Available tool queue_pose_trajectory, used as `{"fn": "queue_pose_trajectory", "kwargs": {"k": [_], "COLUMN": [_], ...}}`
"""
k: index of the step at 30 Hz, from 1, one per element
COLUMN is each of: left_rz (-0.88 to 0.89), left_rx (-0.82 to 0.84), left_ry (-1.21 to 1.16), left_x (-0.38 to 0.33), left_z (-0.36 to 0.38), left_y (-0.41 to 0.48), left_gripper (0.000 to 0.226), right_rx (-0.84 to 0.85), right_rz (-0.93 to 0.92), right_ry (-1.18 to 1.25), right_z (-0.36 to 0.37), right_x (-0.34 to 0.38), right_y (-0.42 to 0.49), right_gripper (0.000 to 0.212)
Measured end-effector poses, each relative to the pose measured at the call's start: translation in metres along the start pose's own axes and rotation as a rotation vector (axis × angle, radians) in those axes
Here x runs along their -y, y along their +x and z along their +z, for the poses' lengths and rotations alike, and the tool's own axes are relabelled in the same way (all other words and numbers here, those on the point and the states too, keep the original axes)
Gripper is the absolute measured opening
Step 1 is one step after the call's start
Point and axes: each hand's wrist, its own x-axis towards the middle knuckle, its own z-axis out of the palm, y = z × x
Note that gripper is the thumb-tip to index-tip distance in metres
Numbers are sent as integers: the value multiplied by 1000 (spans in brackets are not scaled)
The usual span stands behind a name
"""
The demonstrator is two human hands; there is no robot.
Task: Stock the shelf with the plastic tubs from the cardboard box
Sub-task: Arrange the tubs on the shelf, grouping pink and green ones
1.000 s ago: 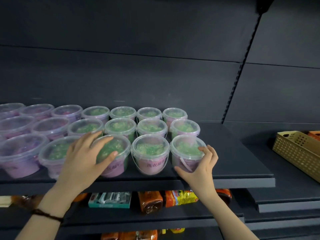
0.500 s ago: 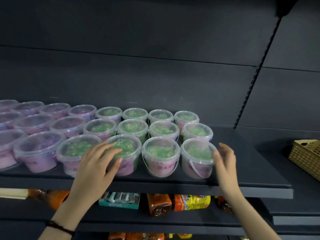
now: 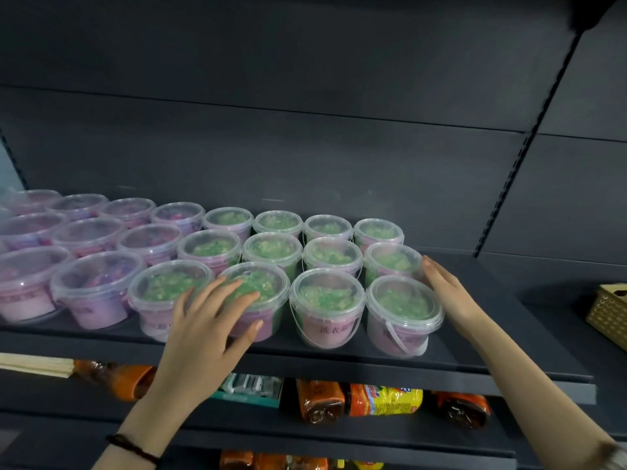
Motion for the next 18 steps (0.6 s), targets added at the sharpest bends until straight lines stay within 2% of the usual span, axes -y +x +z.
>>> {"fn": "queue_pose_trajectory", "kwargs": {"k": [3, 5, 7, 9, 12, 15, 18], "left_rz": [-61, -114, -211, -313, -374, -360, -342], "left_rx": [-107, -176, -207, -193, -174, -213, -222], "left_ry": [12, 28, 53, 52, 13, -44, -76], "left_x": [17, 33, 46, 56, 65, 70, 75], "left_z": [-9, -14, -15, -15, -11, -5, -3], "left_y": [-4, -7, -10, -14, -18, -19, -15], "left_gripper": [52, 46, 46, 56, 59, 50, 49], "right_rx": [-103, -181, -166, -93, 14, 42, 7], "right_rz": [-96, -264, -426, -555, -694, -704, -664], "right_ry": [-163, -257, -357, -480, -713, -845, -870], "right_z": [1, 8, 19, 34, 58, 79, 92], "right_x": [10, 14, 20, 27, 39, 43, 45], "right_y": [-9, -24, -42, -60, -77, -83, -84], "right_gripper": [35, 18, 15, 18, 46, 57, 51]}}
